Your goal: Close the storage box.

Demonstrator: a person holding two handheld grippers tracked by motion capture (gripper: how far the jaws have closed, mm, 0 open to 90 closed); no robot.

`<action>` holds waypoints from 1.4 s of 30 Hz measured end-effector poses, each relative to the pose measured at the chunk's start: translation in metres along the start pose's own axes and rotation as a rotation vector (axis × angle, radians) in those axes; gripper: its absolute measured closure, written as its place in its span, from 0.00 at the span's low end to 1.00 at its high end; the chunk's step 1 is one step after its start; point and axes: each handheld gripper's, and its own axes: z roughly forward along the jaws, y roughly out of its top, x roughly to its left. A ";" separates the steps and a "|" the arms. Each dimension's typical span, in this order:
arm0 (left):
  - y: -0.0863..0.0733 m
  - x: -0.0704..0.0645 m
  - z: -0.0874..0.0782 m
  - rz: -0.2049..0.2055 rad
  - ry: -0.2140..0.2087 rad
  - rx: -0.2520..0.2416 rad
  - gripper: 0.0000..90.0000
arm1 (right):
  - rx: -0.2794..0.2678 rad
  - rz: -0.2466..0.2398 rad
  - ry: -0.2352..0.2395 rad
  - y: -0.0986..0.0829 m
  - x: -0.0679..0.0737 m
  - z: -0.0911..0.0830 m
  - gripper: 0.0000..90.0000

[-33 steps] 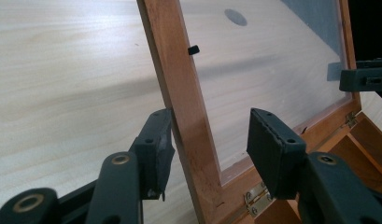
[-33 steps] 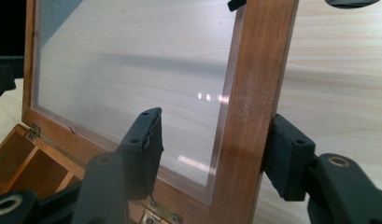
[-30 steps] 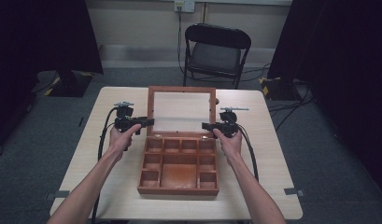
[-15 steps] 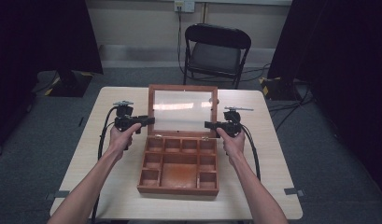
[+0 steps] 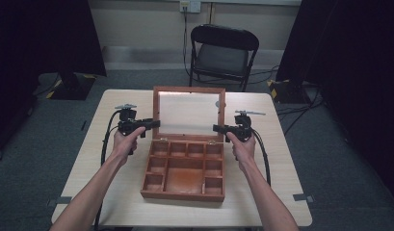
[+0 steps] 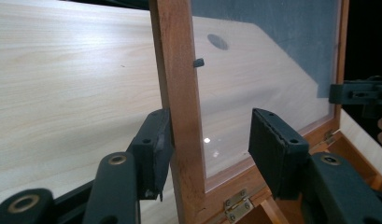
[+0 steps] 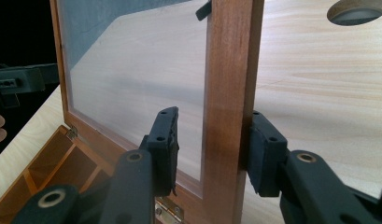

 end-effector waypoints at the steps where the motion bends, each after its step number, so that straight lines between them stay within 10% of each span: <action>1: 0.000 0.000 -0.001 0.004 -0.002 -0.003 0.54 | -0.003 -0.005 -0.001 0.000 0.000 -0.001 0.66; 21: -0.007 -0.003 -0.008 0.054 -0.011 -0.037 0.54 | -0.029 -0.090 0.031 0.004 0.009 -0.015 0.72; 42: -0.009 -0.001 0.021 0.066 -0.013 0.062 0.51 | -0.016 -0.126 0.081 0.001 0.002 -0.013 0.74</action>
